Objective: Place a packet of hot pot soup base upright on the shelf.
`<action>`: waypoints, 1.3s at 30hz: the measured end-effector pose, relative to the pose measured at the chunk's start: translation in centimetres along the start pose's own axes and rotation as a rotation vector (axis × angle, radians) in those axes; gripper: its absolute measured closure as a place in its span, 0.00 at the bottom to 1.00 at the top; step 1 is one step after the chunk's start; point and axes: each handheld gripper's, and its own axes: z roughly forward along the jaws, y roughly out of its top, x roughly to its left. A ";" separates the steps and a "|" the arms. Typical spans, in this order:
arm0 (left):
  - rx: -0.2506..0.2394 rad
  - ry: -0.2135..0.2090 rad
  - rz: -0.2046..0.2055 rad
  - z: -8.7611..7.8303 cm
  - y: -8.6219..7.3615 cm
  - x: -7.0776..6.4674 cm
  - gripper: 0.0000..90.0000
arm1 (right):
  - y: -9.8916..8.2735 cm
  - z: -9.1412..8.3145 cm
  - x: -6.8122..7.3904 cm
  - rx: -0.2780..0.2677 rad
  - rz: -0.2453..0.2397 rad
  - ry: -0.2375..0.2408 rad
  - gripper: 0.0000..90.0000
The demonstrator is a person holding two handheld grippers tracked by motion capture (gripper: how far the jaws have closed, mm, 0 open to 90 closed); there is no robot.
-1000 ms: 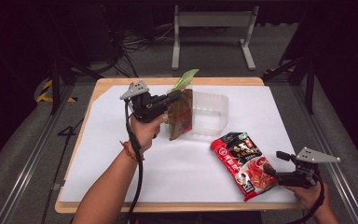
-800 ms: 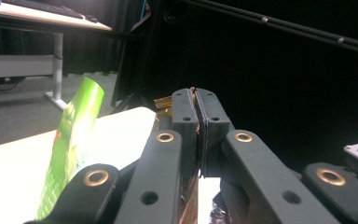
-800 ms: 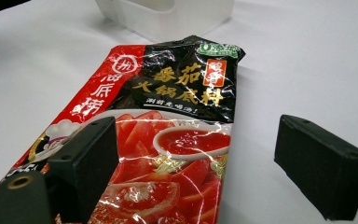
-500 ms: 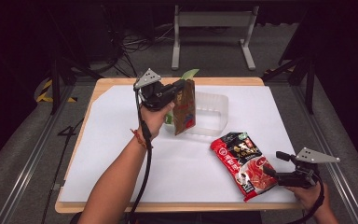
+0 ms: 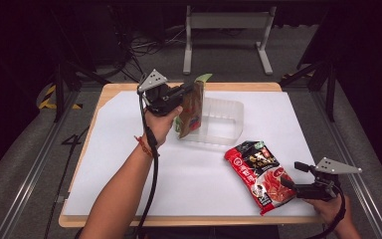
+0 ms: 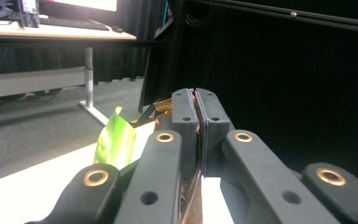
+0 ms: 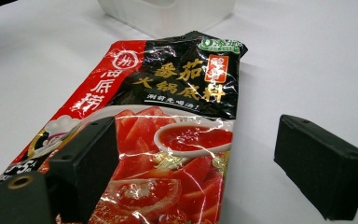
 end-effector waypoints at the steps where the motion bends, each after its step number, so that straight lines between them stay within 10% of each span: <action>1: 0.007 0.005 0.000 0.3 -0.1 0.0 0.97 | 0.0 0.0 0.1 0.002 0.000 -0.001 0.16; 18: 0.027 0.012 0.010 1.6 0.0 -0.8 0.97 | 0.0 -0.1 0.0 0.001 -0.002 -0.005 0.16; 39: 0.065 0.227 0.029 7.3 -0.1 -0.3 0.97 | -0.1 0.0 0.0 0.008 0.002 -0.004 0.16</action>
